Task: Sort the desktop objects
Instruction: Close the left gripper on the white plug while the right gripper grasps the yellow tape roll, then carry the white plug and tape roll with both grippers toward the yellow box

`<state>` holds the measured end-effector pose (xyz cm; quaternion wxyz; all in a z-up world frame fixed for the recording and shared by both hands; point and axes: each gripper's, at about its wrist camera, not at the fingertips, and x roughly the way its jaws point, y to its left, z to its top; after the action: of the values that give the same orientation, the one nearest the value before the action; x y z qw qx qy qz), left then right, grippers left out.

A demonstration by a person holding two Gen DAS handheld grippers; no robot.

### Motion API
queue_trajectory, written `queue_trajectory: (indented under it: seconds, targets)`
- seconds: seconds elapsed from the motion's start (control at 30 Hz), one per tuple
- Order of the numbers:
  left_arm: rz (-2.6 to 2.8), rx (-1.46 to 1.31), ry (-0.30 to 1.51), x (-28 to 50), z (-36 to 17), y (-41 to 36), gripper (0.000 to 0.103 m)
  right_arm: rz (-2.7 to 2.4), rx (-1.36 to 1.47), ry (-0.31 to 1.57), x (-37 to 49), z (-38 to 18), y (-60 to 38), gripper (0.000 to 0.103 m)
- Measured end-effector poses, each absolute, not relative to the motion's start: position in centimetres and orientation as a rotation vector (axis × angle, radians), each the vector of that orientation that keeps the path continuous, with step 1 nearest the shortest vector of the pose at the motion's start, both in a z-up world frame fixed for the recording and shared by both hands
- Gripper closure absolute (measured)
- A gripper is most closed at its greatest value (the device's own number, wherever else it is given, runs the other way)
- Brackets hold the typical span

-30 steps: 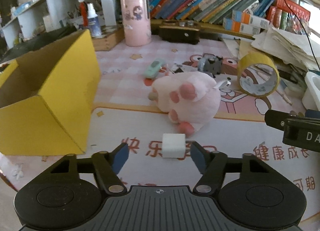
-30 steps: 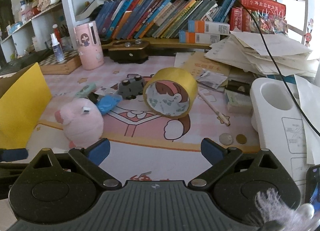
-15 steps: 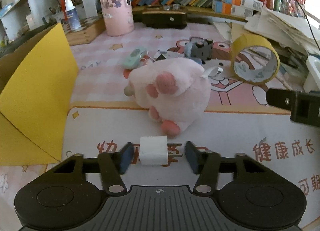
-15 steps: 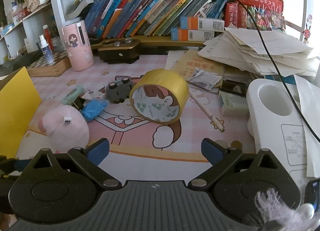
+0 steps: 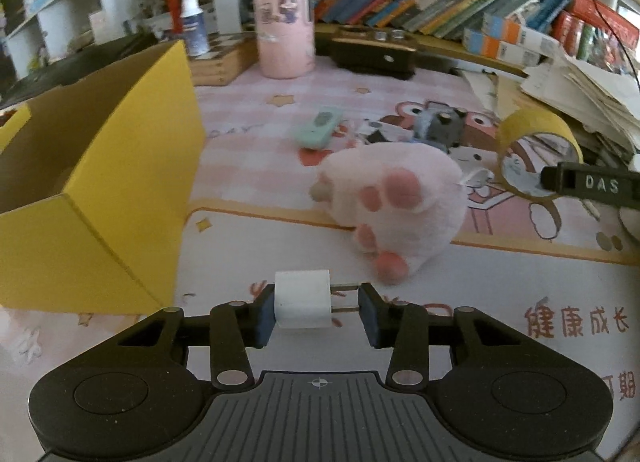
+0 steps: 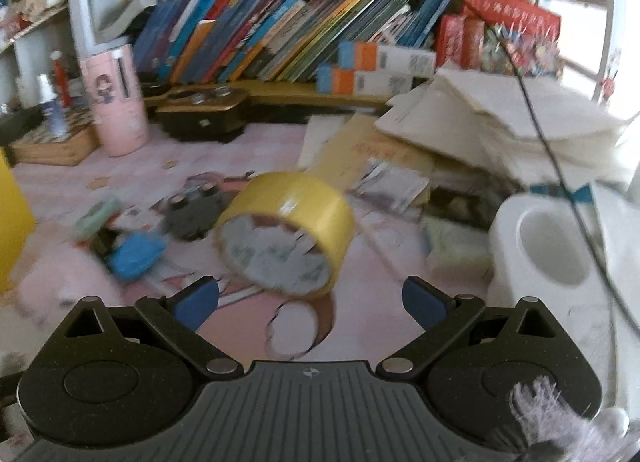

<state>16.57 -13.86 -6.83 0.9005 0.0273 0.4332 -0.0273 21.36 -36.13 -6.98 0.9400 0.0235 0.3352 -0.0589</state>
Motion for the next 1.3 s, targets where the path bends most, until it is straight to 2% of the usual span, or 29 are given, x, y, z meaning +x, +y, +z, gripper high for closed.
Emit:
queue_trajectory:
  seconds: [0.03,0.1,0.13,0.23,0.3,0.33,0.4,0.43,0.7,1.3]
  targets:
    - [-0.050,0.055,0.895,16.5,-6.8,-13.7,0.062,-0.139,0.021,0.681,21.8,-7.1,-36.1,0.005]
    - [-0.037,0.051,0.892,16.3,-6.7,-13.4,0.062,-0.154,-0.003,0.672,22.6,-7.2,-36.4,0.018]
    - [-0.032,0.048,0.890,16.2,-6.6,-13.2,0.062,-0.157,-0.008,0.673,23.0,-7.2,-36.6,0.021]
    - [-0.017,0.041,0.887,15.8,-6.5,-12.8,0.062,-0.155,-0.008,0.666,24.1,-7.5,-37.0,0.040]
    - [-0.006,0.039,0.885,15.4,-6.4,-12.7,0.062,-0.154,-0.009,0.664,24.6,-7.6,-37.2,0.058]
    - [-0.003,0.038,0.884,15.3,-6.4,-12.6,0.062,-0.150,-0.007,0.659,24.8,-7.6,-37.3,0.063]
    - [0.006,0.033,0.883,15.0,-6.3,-12.4,0.062,-0.137,-0.008,0.651,24.9,-7.4,-37.5,0.084]
    - [0.010,0.031,0.882,14.9,-6.3,-12.4,0.062,-0.145,-0.011,0.648,24.9,-7.3,-37.5,0.087]
    - [0.026,0.012,0.863,13.6,-5.9,-12.0,0.062,-0.145,0.036,0.607,22.6,-6.0,-38.3,0.093]
    - [-0.021,-0.021,0.779,8.6,-4.2,-8.6,0.062,-0.035,0.130,0.635,12.0,-3.5,-33.3,0.093]
